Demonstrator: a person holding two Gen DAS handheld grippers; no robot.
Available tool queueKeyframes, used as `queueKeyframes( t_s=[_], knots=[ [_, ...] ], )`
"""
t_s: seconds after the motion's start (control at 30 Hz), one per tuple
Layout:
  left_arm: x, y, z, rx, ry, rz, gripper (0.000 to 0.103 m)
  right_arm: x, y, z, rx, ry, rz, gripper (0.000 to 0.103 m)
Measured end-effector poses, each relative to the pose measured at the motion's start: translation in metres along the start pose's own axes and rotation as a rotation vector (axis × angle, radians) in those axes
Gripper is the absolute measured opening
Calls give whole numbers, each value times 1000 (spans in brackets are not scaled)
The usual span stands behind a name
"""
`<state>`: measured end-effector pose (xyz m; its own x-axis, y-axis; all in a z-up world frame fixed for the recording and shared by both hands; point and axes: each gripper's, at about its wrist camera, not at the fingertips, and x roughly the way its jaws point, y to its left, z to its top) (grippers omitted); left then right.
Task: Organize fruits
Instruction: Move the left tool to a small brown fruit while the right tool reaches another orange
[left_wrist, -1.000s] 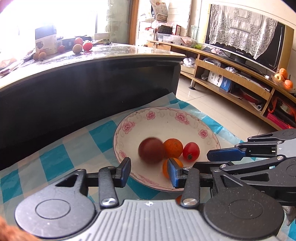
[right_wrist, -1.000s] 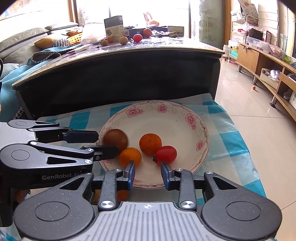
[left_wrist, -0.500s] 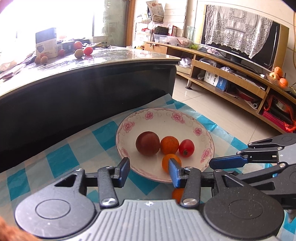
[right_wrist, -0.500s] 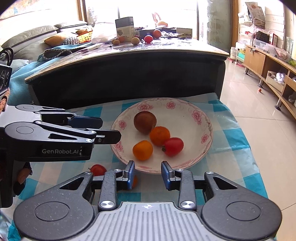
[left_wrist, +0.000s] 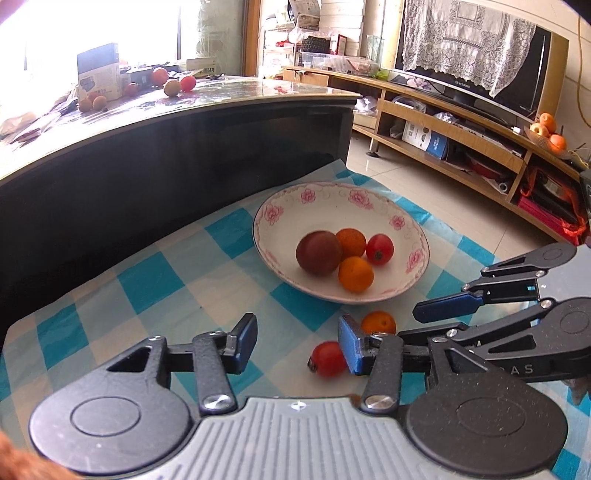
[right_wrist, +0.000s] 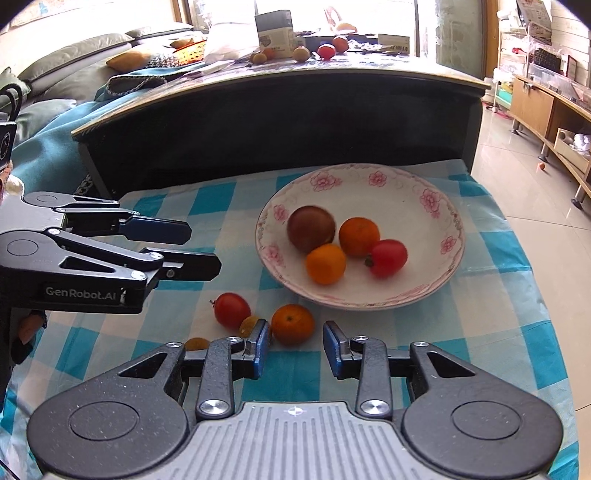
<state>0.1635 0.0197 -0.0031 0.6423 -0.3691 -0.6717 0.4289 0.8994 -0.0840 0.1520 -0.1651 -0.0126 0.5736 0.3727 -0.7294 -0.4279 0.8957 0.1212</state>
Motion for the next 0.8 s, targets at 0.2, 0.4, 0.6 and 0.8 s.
queueKeyframes(
  t_s=[0.2, 0.4, 0.6, 0.8],
  knots=[
    [-3, -5, -9, 32, 52, -78, 56, 3, 7, -1, -13, 10, 11, 29],
    [4, -19, -22, 87, 125, -126, 56, 5, -1, -2, 8, 27, -10, 32],
    [14, -26, -31, 88, 161, -109, 56, 4, -1, -2, 7, 21, 3, 33],
    [20, -31, -38, 91, 164, -69, 55, 6, -2, -3, 8, 28, 6, 33]
  ],
)
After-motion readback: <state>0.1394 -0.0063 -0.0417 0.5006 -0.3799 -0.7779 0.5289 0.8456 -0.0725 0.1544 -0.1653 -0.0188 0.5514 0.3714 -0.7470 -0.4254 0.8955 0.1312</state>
